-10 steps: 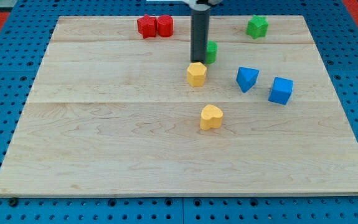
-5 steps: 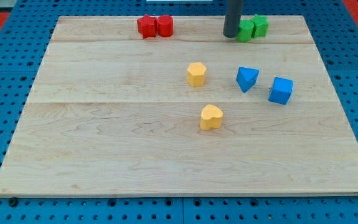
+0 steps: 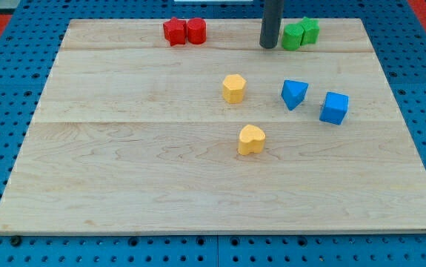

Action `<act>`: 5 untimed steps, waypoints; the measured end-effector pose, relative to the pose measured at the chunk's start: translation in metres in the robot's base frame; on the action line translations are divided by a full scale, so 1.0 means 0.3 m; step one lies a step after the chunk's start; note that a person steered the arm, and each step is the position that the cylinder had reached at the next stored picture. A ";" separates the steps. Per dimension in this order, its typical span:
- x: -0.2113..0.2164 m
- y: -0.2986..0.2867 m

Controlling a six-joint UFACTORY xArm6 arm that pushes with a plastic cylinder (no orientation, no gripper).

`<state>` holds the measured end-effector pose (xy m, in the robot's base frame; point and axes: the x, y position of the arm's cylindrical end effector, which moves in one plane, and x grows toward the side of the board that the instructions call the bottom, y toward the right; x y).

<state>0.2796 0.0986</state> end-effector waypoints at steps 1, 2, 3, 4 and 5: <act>0.170 0.114; 0.238 0.469; 0.341 0.623; 0.530 0.571; 0.547 0.346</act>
<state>0.4436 0.2024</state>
